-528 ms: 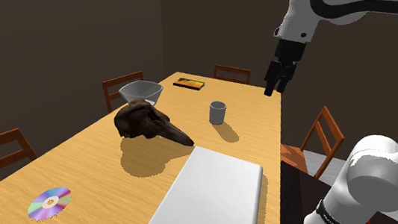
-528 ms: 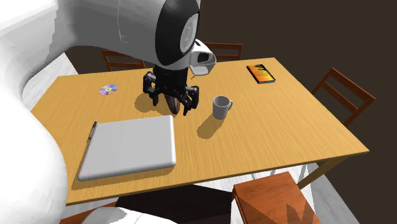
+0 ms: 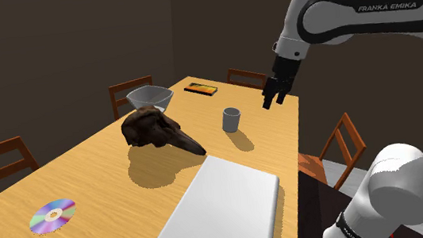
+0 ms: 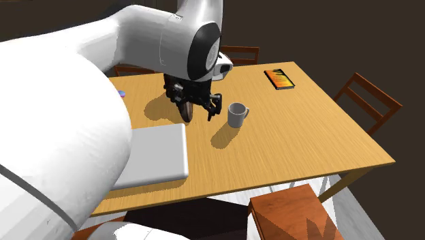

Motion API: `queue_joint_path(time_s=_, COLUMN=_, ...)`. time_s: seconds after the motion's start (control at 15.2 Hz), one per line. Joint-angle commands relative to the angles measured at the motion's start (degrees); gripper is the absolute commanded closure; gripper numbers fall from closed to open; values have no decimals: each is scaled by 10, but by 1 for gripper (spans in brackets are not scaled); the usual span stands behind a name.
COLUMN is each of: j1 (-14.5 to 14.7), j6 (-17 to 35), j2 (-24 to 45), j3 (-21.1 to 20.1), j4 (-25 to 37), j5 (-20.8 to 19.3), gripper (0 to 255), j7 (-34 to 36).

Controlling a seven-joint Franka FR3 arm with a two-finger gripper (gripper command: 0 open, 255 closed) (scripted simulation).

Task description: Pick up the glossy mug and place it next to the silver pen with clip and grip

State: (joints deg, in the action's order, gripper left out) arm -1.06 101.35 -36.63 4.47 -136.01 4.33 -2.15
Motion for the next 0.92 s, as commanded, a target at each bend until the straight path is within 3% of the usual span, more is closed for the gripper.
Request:
queue_joint_path(time_s=0.0, j1=-2, j6=38, j2=31, j3=3, j4=-1, j5=-8, gripper=0, j7=-11)
queue_joint_path(time_s=0.86, j1=-7, j6=253, j2=281, j3=16, j4=74, j5=-45, gripper=0, j7=-55)
